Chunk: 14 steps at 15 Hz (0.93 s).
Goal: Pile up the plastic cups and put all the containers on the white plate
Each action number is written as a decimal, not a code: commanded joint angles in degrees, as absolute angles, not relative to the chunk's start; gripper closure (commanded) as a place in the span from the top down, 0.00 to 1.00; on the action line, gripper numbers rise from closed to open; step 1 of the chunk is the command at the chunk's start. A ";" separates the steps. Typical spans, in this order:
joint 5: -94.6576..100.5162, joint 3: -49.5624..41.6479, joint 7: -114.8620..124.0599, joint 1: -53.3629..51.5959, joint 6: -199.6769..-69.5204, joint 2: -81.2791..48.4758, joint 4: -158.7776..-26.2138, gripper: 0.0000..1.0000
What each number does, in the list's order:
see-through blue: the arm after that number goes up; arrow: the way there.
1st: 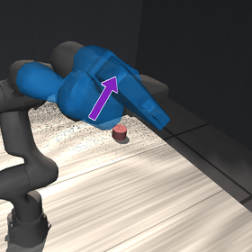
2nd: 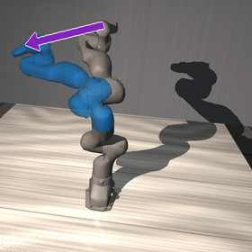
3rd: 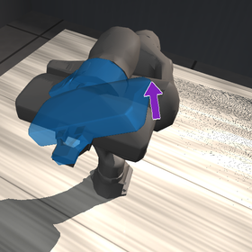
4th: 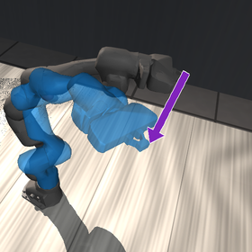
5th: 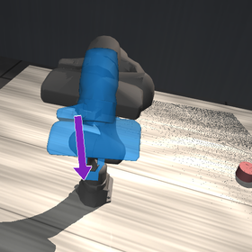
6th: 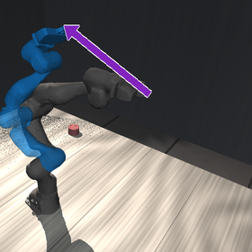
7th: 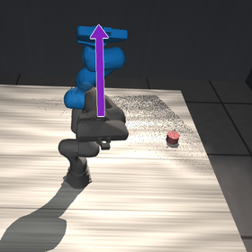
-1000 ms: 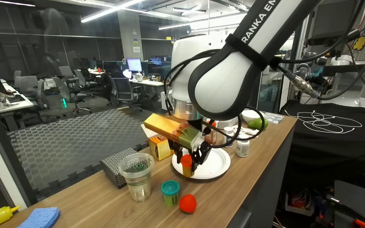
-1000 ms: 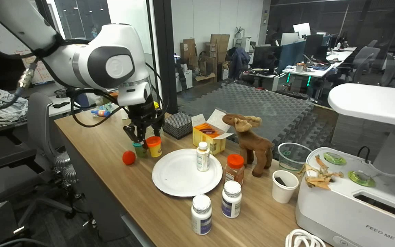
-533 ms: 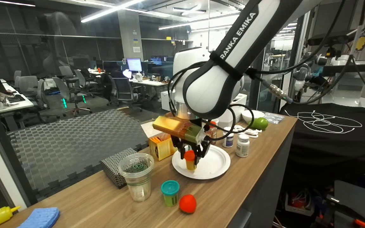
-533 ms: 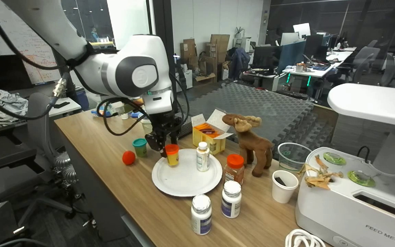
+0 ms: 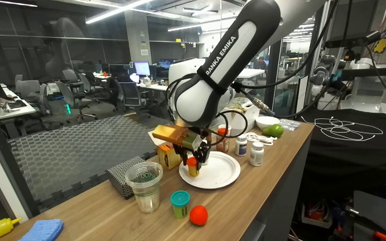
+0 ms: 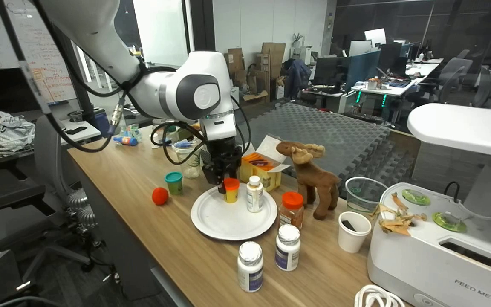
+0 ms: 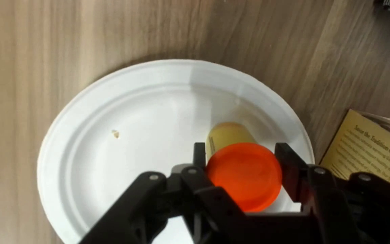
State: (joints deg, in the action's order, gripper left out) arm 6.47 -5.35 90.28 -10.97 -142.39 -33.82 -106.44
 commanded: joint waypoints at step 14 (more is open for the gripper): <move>9.85 -10.73 94.36 -14.25 -143.87 -34.51 -105.04 0.29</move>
State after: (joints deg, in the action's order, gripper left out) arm 7.86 -9.21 91.76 -12.85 -142.46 -34.95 -104.73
